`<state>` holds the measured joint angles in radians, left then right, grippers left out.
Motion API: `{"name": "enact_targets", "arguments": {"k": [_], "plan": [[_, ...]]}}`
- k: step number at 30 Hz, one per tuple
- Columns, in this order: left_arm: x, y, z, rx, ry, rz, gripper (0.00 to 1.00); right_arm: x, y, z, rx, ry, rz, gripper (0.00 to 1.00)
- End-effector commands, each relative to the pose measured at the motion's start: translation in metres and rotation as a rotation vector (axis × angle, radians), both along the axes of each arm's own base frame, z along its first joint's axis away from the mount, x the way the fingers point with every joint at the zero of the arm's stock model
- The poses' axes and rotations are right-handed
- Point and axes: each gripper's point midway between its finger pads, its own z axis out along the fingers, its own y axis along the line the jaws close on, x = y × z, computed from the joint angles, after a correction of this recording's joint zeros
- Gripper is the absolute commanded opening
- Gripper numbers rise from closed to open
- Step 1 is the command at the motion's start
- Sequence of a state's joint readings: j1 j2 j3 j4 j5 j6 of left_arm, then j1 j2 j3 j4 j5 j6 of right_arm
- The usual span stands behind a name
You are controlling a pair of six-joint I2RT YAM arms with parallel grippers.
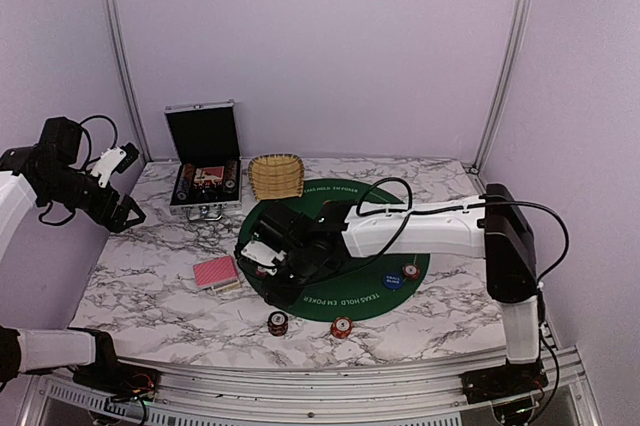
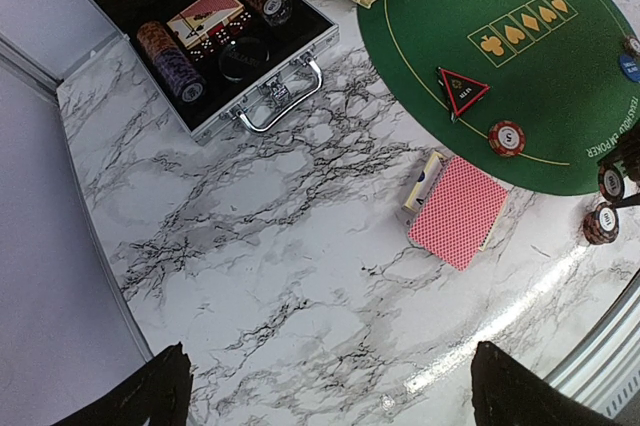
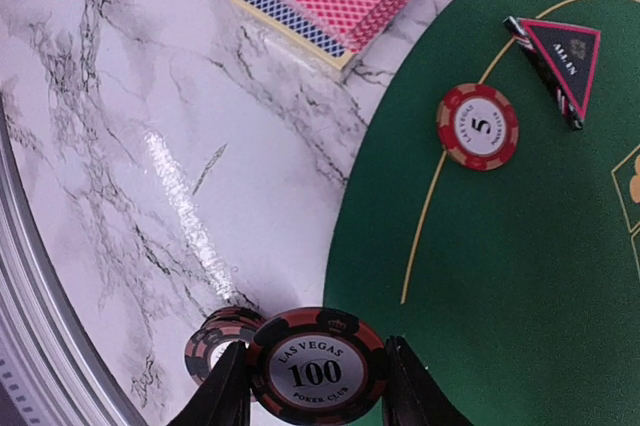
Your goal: Distribute texas hold em gaming equipment
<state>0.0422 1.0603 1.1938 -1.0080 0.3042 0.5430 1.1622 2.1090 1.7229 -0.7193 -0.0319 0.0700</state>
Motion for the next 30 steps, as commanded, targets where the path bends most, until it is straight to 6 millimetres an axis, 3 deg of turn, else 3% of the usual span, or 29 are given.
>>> {"name": "enact_targets", "arguments": {"k": [1, 8, 26, 30], "plan": [[-0.004, 0.000, 0.006, 0.004, 0.002, 0.000, 0.99, 0.034, 0.000, 0.024, 0.050, -0.041, -0.067, 0.18], [-0.004, 0.001, 0.006, 0.009, 0.001, 0.000, 0.99, 0.069, 0.004, -0.002, 0.030, -0.034, -0.116, 0.18], [-0.004, 0.000, 0.002, 0.007, 0.011, -0.004, 0.99, 0.071, 0.008, -0.047, -0.002, 0.015, -0.119, 0.21], [-0.004, 0.001, 0.003, 0.013, 0.007, -0.003, 0.99, 0.073, 0.008, -0.051, -0.004, 0.022, -0.124, 0.28]]}}
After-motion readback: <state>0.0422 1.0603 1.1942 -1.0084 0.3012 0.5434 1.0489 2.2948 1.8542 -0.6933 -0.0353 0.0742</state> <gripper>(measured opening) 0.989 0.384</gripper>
